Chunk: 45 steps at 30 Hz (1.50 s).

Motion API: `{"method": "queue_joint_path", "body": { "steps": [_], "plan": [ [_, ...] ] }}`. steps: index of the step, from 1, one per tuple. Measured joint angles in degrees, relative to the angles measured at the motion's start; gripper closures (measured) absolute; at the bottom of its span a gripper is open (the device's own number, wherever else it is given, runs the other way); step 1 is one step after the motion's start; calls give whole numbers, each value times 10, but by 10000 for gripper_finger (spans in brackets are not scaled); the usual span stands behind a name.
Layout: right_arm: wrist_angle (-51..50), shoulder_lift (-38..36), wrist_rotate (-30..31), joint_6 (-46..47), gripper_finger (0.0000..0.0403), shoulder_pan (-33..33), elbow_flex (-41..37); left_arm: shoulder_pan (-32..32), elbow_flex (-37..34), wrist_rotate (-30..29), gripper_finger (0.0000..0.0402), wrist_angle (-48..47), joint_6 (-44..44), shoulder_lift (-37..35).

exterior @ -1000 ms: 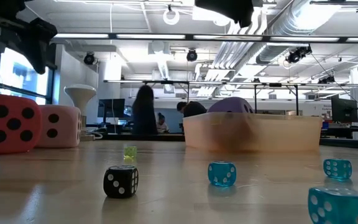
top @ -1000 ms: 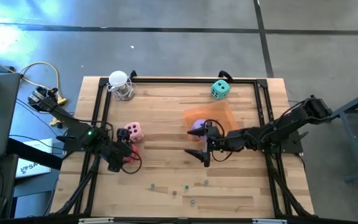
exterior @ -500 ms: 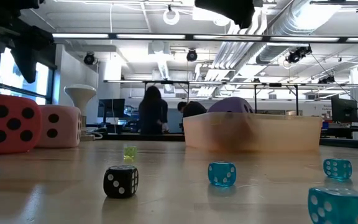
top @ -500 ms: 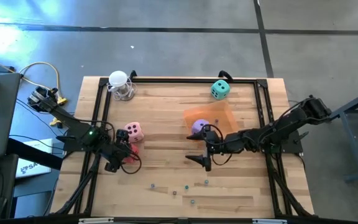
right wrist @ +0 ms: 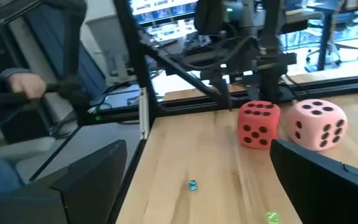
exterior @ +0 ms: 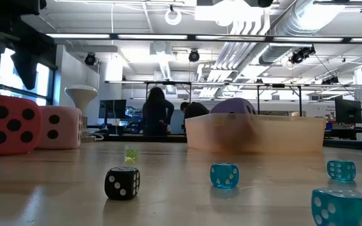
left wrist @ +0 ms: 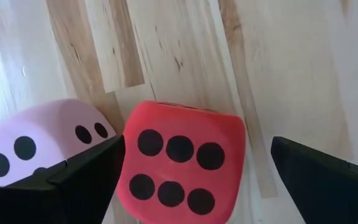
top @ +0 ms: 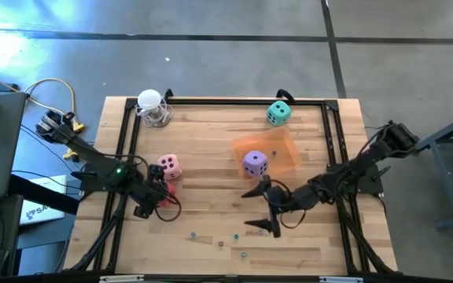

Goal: Pick & Place Dice
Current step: Put the large red dice into the orange bin

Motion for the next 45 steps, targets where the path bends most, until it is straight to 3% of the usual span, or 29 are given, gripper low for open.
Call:
{"method": "queue_joint_path", "body": {
  "steps": [7,13,22,45],
  "plan": [
    [0,0,2,-11,16,21,0,5,0,0,6,-4,0,9],
    [0,0,9,-10,16,21,0,48,0,2,6,-4,0,10],
    [-4,0,90,-27,16,18,0,86,0,80,6,3,39,19],
    [-17,0,90,-19,16,4,0,65,-5,47,6,-2,32,19]
  ]
}}
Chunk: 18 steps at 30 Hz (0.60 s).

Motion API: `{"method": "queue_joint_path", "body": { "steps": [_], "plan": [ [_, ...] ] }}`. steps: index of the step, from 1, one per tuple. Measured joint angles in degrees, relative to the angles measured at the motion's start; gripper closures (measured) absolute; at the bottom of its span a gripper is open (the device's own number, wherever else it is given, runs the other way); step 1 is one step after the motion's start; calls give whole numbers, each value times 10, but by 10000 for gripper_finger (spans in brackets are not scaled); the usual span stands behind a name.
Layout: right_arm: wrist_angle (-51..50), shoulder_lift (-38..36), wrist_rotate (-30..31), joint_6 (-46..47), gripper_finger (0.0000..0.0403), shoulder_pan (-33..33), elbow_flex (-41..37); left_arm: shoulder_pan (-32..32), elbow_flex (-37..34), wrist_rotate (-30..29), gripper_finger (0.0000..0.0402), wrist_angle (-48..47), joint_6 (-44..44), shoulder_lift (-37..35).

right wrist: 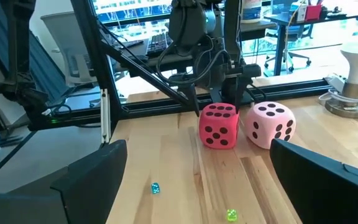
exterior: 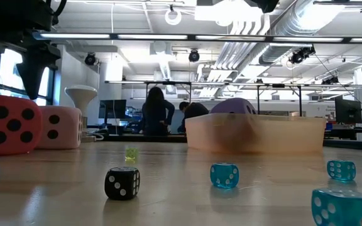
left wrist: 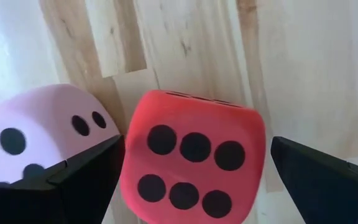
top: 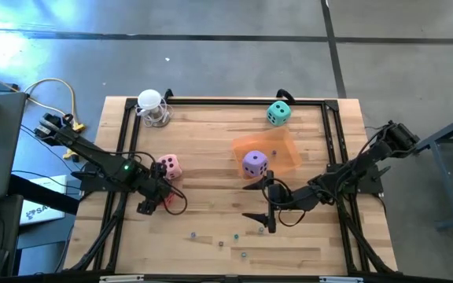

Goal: Pick & Place Dice
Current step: Put the large red dice into the orange bin

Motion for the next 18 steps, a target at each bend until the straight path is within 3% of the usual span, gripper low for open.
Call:
{"method": "queue_joint_path", "body": {
  "steps": [18],
  "plan": [
    [0,0,0,0,16,0,0,0,-3,7,6,7,-5,60]
  ]
}}
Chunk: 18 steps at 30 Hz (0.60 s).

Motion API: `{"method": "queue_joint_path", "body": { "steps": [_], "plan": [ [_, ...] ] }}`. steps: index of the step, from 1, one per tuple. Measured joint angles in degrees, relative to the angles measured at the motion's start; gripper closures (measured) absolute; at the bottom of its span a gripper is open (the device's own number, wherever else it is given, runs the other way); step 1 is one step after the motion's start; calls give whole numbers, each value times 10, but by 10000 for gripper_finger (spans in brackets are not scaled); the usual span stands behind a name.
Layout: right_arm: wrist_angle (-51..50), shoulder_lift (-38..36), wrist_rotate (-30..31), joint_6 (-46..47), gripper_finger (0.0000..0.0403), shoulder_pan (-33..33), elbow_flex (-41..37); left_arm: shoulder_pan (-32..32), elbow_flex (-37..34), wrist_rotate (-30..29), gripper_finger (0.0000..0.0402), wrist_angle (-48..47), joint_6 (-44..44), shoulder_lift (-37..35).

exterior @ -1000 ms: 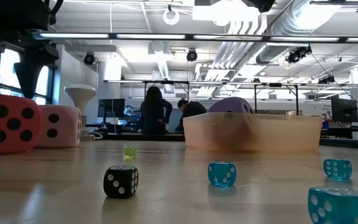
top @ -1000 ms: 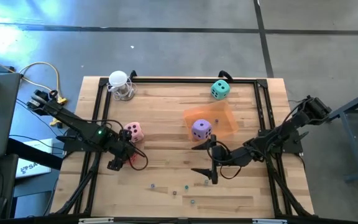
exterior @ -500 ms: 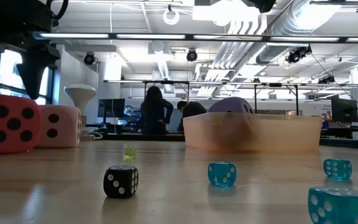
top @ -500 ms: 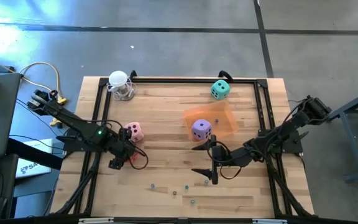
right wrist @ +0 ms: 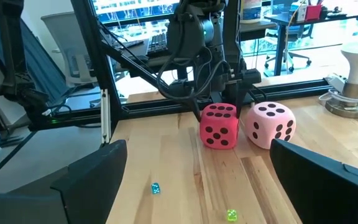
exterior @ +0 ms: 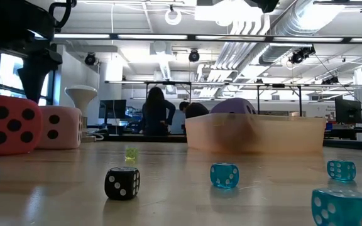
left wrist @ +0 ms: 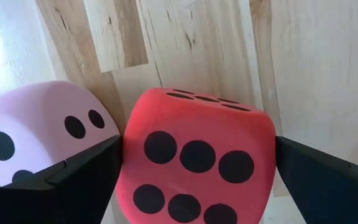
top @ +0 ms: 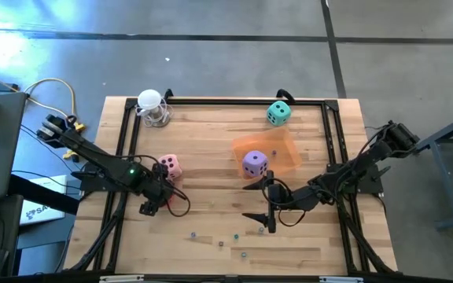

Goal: Pick & Place Dice
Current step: Put the large red dice into the orange bin

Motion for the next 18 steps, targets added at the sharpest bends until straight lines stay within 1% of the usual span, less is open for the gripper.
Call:
{"method": "queue_joint_path", "body": {
  "steps": [9,12,18],
  "plan": [
    [0,0,0,0,16,0,0,0,-1,4,6,3,5,6],
    [0,0,0,0,16,0,0,0,-1,4,6,5,-13,6],
    [0,0,0,13,16,0,0,14,-4,11,6,10,-13,7]
  ]
}}
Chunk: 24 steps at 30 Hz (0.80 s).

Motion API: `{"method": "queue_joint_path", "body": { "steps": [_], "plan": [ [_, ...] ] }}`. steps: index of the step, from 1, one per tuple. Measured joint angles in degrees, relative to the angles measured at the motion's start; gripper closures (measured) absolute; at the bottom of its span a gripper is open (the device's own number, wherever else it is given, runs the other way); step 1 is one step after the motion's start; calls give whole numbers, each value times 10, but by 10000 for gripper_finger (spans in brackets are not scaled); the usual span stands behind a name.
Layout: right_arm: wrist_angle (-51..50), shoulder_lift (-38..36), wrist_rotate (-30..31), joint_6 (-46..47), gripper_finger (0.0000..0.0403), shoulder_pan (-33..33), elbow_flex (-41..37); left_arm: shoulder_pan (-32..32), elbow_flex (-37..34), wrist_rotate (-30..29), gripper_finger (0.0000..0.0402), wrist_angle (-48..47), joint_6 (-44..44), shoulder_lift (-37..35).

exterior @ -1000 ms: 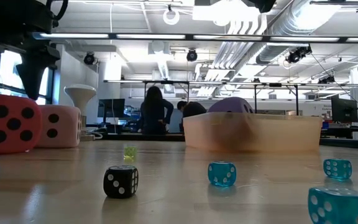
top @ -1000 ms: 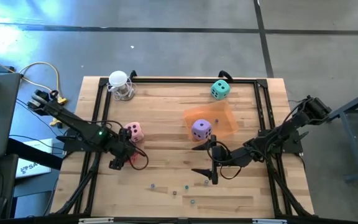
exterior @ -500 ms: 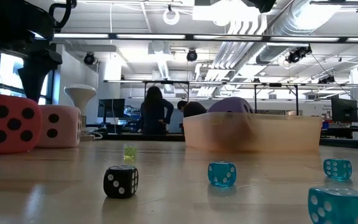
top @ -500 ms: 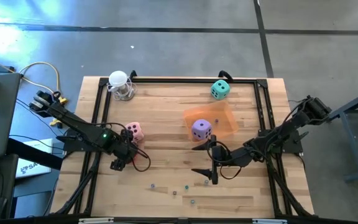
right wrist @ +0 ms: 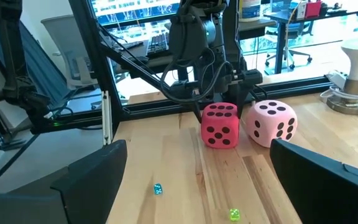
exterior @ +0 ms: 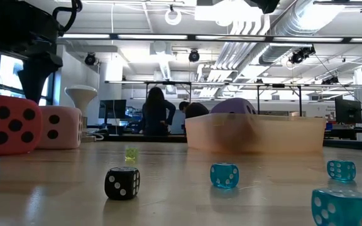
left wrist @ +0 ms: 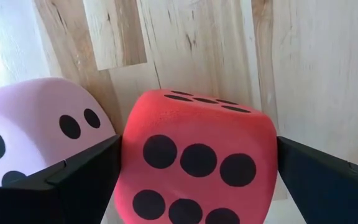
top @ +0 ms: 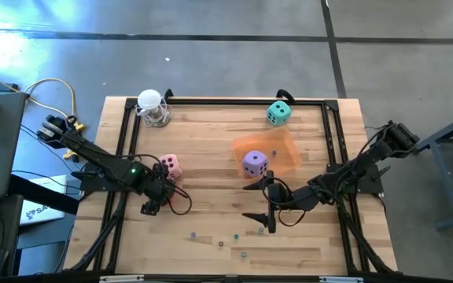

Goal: Pick & Place Dice
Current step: Put the large red dice into the orange bin

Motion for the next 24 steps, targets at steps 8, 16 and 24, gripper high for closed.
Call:
{"method": "queue_joint_path", "body": {
  "steps": [8,16,24],
  "plan": [
    [0,0,0,0,16,0,0,11,-8,6,6,9,7,14],
    [-1,0,-2,0,16,0,0,14,-7,8,6,10,11,58],
    [0,0,-15,0,16,0,0,27,-8,36,7,12,27,59]
  ]
}}
